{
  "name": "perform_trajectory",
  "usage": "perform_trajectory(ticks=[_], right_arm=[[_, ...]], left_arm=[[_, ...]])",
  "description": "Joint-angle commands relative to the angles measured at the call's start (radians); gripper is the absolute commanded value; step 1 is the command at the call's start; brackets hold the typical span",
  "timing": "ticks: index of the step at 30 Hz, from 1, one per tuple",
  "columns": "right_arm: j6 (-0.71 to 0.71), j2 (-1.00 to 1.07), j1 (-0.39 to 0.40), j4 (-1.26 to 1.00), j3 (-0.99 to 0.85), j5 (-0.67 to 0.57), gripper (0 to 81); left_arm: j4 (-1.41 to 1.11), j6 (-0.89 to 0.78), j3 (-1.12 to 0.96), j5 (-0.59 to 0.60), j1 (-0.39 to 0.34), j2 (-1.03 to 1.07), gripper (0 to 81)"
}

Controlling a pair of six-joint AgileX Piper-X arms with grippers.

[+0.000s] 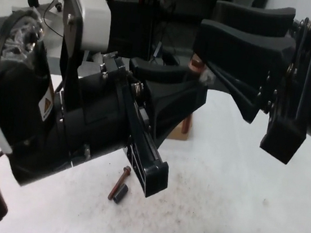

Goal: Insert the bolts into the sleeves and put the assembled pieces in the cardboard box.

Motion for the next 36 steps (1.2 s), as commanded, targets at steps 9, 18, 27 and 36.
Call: perform_trajectory(ticks=[9, 18, 27, 36], right_arm=[[0.001, -0.003, 0.000, -0.006, -0.003, 0.020, 45.9], [0.094, -0.015, -0.002, -0.004, -0.003, 0.195, 0.3], [0.100, -0.072, -0.006, 0.149, -0.003, 0.219, 0.6], [0.100, -0.234, -0.006, 0.575, -0.003, 0.401, 0.6]], left_arm=[[-0.003, 0.000, -0.011, -0.024, 0.005, -0.014, 0.2], [0.080, 0.082, -0.013, -0.181, 0.035, -0.005, 0.2], [0.478, 0.076, -0.228, -0.120, 0.171, 0.240, 0.2], [0.781, 0.045, -0.726, -0.069, 0.250, 0.725, 0.2]])
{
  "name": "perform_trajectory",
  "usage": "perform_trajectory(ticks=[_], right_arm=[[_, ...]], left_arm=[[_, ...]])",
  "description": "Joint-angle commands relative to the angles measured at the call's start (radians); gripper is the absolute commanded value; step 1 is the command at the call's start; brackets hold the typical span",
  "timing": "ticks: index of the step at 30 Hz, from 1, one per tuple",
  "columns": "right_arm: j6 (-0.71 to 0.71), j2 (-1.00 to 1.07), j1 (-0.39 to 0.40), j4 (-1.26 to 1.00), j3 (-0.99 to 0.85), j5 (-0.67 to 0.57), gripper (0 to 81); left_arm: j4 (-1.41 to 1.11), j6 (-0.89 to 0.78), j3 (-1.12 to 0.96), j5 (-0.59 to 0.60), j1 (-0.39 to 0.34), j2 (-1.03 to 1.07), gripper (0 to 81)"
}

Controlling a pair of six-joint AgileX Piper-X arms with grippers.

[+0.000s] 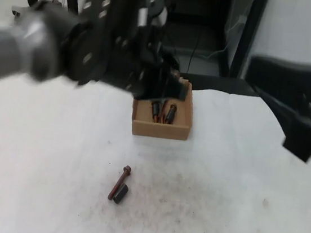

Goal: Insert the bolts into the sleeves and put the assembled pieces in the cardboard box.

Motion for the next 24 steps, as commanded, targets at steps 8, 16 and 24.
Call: perform_trajectory(ticks=[8, 16, 24], right_arm=[[0.007, -0.106, -0.003, 0.298, -0.003, 0.079, 0.6], [0.007, -0.106, -0.003, 0.406, -0.003, 0.081, 0.6], [0.007, -0.106, -0.003, 0.457, -0.003, 0.081, 0.6]], left_arm=[[0.220, 0.037, -0.441, -0.076, 0.031, 0.378, 0.2], [0.363, 0.038, -0.666, -0.076, 0.069, 0.585, 0.2], [0.266, 0.093, -0.670, -0.130, 0.115, 0.593, 4.5]])
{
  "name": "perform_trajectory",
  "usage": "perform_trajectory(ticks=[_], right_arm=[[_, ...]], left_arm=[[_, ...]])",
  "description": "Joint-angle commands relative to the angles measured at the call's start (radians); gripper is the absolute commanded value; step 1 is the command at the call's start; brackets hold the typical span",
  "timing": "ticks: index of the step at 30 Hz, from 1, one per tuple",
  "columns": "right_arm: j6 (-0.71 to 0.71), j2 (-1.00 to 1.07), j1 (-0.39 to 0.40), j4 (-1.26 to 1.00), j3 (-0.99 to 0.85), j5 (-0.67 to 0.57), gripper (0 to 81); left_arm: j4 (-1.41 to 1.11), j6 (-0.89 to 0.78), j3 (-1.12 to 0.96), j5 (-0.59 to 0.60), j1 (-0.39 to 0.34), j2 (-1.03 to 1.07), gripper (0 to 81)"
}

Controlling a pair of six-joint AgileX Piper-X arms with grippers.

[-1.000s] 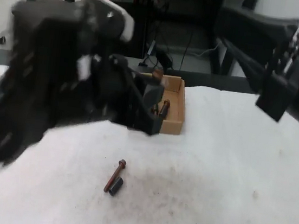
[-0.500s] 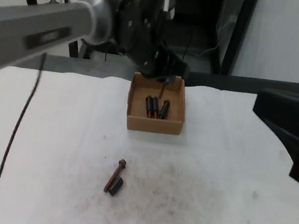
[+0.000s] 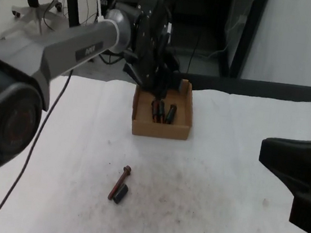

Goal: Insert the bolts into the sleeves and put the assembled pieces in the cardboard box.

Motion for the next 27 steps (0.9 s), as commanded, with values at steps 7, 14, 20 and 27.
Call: perform_trajectory(ticks=[7, 14, 20, 27], right_arm=[[0.013, -0.003, -0.003, 0.001, -0.003, 0.009, 0.6], [0.021, -0.003, -0.003, 0.001, -0.003, 0.009, 0.6], [0.014, -0.003, -0.003, 0.018, -0.003, 0.009, 0.6], [-0.068, 0.050, -0.017, 0.044, -0.003, 0.012, 0.6]], left_arm=[[0.024, 0.037, -0.014, -0.017, 0.039, -0.017, 37.3], [0.063, 0.037, -0.025, -0.017, 0.044, -0.021, 40.4], [0.259, 0.044, -0.097, -0.062, 0.051, -0.023, 0.5], [0.788, 0.205, -0.182, -0.112, 0.070, -0.026, 0.3]])
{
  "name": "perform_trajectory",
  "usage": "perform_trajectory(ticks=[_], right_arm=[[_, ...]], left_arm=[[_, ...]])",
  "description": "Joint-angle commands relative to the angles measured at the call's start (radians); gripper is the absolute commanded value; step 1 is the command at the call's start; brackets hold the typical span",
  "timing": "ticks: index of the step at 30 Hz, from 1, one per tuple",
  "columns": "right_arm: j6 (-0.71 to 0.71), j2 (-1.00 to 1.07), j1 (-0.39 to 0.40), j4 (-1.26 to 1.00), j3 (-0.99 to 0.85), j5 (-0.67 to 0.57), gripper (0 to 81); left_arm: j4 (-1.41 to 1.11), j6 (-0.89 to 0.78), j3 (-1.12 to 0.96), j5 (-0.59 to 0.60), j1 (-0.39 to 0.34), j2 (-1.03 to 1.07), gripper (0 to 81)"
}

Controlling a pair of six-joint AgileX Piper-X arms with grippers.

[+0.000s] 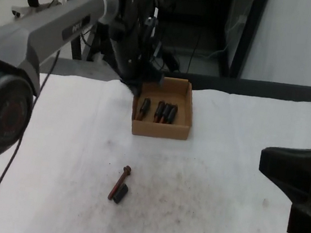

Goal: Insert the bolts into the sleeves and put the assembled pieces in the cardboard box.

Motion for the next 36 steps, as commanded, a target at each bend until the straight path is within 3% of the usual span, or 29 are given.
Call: perform_trajectory(ticks=[1, 3, 6, 8, 13, 17, 22, 28, 34, 36], right_arm=[[-0.030, 0.060, -0.027, 0.003, -0.003, 0.002, 0.6], [-0.030, 0.118, -0.054, 0.003, -0.003, -0.048, 0.6], [-0.021, 0.201, -0.100, 0.002, -0.005, -0.178, 0.6], [-0.021, 0.239, -0.125, -0.004, -0.012, -0.198, 0.6], [-0.021, 0.289, -0.148, -0.120, -0.045, -0.186, 0.6], [0.029, 0.360, -0.152, -0.205, -0.063, -0.196, 0.6], [0.134, 0.546, -0.138, -0.208, -0.137, -0.344, 0.5], [0.143, 0.809, -0.069, -0.206, -0.371, -0.201, 0.2], [0.143, 1.065, -0.051, -0.083, -0.638, -0.220, 0.1], [0.123, 1.120, -0.051, -0.009, -0.711, -0.225, 4.4]], left_arm=[[0.296, 0.090, 0.003, -0.056, 0.010, -0.022, 0.3], [0.305, 0.019, 0.114, -0.040, 0.012, -0.071, 0.3], [0.275, 0.061, 0.351, -0.023, 0.006, -0.215, 0.3], [0.197, 0.056, 0.526, -0.023, 0.003, -0.327, 0.3], [-0.176, 0.034, 0.995, 0.032, -0.003, -0.711, 0.3], [-0.513, -0.101, 1.265, 0.115, -0.003, -1.027, 0.3], [-0.676, -0.171, 1.433, 0.126, -0.003, -1.360, 0.3], [-0.677, -0.171, 1.529, 0.113, -0.001, -1.657, 0.3], [-0.663, -0.169, 1.558, 0.088, -0.001, -1.789, 0.3], [-0.653, -0.184, 1.558, 0.117, -0.002, -1.788, 0.3]])
